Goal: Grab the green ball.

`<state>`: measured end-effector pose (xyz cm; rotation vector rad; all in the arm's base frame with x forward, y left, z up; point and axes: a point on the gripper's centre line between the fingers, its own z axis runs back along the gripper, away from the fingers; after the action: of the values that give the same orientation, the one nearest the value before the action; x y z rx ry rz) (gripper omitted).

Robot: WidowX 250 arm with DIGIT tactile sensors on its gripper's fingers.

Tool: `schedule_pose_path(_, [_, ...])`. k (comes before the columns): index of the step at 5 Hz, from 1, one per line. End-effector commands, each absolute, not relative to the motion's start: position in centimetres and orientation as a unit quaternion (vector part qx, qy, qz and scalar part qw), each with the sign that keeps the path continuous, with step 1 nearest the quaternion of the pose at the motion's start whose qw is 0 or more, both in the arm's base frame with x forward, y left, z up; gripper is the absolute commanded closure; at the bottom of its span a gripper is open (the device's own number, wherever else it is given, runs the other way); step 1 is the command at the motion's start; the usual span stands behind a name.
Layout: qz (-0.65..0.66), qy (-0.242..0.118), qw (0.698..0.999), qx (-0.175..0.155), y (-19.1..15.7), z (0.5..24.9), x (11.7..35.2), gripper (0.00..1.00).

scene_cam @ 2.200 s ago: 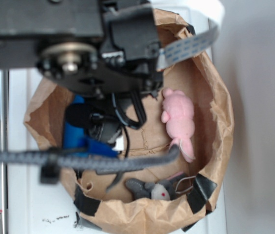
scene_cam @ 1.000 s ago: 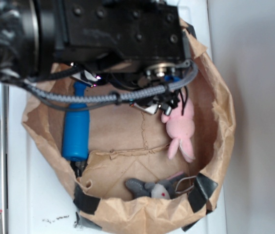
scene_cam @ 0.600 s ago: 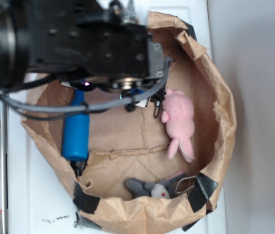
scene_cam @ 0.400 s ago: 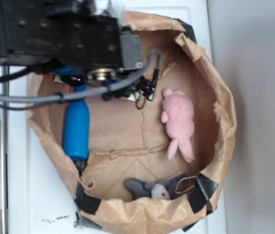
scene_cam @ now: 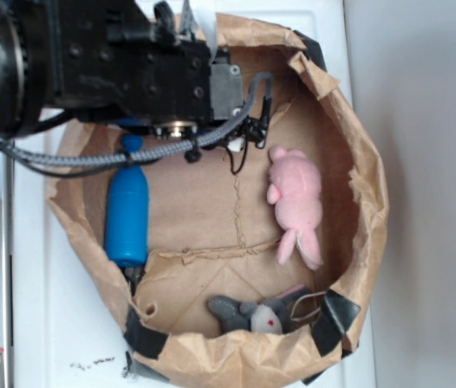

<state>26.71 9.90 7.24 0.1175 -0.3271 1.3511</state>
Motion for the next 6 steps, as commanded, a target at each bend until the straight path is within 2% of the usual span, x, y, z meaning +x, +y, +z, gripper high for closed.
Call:
schedule_pose_path(1, [0.600, -0.177, 0.778, 0.062, 11.7, 7.6, 30.4, 0.00])
schedule_pose_path(4, [0.594, -0.186, 0.777, 0.093, 13.6, 6.7, 29.0, 0.00])
schedule_pose_path(6, [0.582, -0.162, 0.794, 0.069, 13.6, 8.3, 27.3, 0.00])
